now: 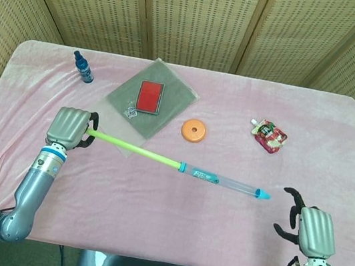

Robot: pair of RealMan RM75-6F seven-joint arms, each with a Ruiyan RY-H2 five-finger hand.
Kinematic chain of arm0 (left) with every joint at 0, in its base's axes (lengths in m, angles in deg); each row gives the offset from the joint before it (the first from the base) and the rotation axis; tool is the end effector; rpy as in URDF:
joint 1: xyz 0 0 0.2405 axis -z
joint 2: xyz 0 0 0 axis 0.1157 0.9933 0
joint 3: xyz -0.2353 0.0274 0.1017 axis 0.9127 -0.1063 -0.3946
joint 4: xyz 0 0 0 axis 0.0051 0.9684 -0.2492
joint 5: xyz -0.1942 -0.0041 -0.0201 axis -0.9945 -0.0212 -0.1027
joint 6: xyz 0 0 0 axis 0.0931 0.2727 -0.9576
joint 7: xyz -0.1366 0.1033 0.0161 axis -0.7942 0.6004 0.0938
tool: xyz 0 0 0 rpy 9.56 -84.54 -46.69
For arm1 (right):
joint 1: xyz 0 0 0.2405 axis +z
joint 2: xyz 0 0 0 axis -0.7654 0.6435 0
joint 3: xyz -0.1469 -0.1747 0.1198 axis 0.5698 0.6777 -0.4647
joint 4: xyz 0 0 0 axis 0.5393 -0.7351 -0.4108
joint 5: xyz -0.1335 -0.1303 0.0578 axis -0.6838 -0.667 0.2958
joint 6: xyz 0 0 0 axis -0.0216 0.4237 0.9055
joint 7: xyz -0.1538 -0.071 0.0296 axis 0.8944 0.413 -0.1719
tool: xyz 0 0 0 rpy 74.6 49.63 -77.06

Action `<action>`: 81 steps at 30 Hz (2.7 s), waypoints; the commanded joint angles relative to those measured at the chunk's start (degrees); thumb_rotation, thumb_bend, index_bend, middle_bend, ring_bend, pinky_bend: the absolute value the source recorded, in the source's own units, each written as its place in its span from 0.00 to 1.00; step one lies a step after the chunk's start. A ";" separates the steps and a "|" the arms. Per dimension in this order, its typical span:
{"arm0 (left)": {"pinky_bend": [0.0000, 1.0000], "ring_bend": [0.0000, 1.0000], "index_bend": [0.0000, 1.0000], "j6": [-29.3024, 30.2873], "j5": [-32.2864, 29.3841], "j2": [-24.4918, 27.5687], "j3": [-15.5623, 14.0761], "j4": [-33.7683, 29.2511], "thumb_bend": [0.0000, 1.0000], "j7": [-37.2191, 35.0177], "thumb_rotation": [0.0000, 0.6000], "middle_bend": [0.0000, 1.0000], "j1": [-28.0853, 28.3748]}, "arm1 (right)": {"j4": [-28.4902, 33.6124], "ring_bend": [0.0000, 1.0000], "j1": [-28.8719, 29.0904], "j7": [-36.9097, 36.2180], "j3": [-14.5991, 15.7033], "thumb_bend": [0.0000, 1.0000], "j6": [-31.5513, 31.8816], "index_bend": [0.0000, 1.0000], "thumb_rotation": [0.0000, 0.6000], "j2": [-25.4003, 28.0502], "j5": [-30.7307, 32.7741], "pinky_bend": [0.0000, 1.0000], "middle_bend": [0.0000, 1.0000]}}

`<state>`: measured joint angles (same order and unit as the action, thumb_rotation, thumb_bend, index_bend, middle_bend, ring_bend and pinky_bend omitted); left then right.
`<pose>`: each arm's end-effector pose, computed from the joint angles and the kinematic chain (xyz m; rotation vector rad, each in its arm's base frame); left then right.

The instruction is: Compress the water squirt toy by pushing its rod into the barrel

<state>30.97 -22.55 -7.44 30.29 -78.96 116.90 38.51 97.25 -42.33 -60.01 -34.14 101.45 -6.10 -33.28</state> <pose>-0.1319 0.3675 0.0844 -1.5991 -0.9392 -0.7627 -0.2465 -0.2254 0.1342 1.3469 -1.0456 0.9790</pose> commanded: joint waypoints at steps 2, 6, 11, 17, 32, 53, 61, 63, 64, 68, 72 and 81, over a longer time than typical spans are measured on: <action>0.76 0.83 0.84 0.37 -0.26 0.56 0.10 -0.78 0.65 -0.45 1.00 0.92 -0.03 | 1.65 0.89 1.04 3.15 -0.68 0.34 -1.35 0.34 1.00 -0.64 2.81 0.67 0.95; 0.76 0.83 0.84 0.57 -0.46 1.12 -0.10 -1.31 0.65 -0.64 1.00 0.92 -0.01 | 1.90 0.90 2.05 6.06 -0.78 0.34 -3.00 0.36 1.00 -1.96 6.07 0.67 0.96; 0.76 0.83 0.84 0.70 -0.62 1.51 -0.18 -1.78 0.65 -1.03 1.00 0.92 0.13 | 1.62 0.95 3.53 8.74 -1.58 0.35 -4.29 0.37 1.00 -4.15 9.74 0.70 1.00; 0.76 0.83 0.84 0.92 -0.71 1.69 -0.39 -2.31 0.65 -1.01 1.00 0.92 0.48 | 1.49 1.00 5.46 11.01 -2.58 0.38 -5.62 0.38 1.00 -6.17 13.16 0.79 1.00; 0.76 0.83 0.84 1.22 -1.04 2.34 -0.82 -3.71 0.65 -1.58 1.00 0.92 0.98 | 0.01 1.00 7.78 14.94 -3.59 0.38 -4.19 0.33 1.00 -10.42 17.83 0.83 1.00; 0.76 0.83 0.84 1.08 -0.29 3.48 -1.37 -5.20 0.65 -3.31 1.00 0.92 1.03 | -3.30 1.00 9.35 16.27 -4.84 0.40 -1.39 0.50 1.00 -13.79 19.56 0.83 1.00; 0.76 0.83 0.84 0.87 -0.08 3.97 -1.72 -5.31 0.65 -3.88 1.00 0.92 0.92 | -4.24 1.00 9.50 15.90 -5.17 0.50 -0.31 0.65 1.00 -14.21 19.17 0.83 1.00; 0.76 0.83 0.84 0.88 0.07 4.02 -1.70 -5.49 0.65 -4.06 1.00 0.92 0.93 | -4.28 1.00 9.47 15.81 -5.18 0.51 -0.06 0.67 1.00 -14.26 19.07 0.83 1.00; 0.76 0.83 0.84 0.89 0.11 4.04 -1.71 -5.54 0.65 -4.10 1.00 0.92 0.93 | -4.31 1.00 9.46 15.80 -5.17 0.51 0.02 0.68 1.00 -14.27 19.02 0.83 1.00; 0.76 0.83 0.84 0.88 0.29 4.10 -1.88 -5.93 0.65 -4.05 1.00 0.92 1.03 | -4.49 1.00 9.44 15.60 -5.19 0.52 0.26 0.72 1.00 -14.33 18.99 0.83 1.00; 0.76 0.83 0.84 1.10 0.33 4.08 -2.37 -6.33 0.65 -3.31 1.00 0.92 1.19 | -4.95 1.00 10.18 16.59 -5.58 0.53 -0.16 0.73 1.00 -14.49 19.39 0.83 1.00; 0.76 0.83 0.84 2.08 0.22 2.80 -3.28 -7.36 0.65 -0.60 1.00 0.92 2.15 | -3.33 1.00 12.99 21.30 -6.74 0.53 -0.01 0.75 1.00 -15.93 19.23 0.83 1.00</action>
<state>32.91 -22.23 -4.47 27.02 -86.23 116.13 40.52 93.58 -29.71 -39.23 -40.75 101.27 -21.73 -13.96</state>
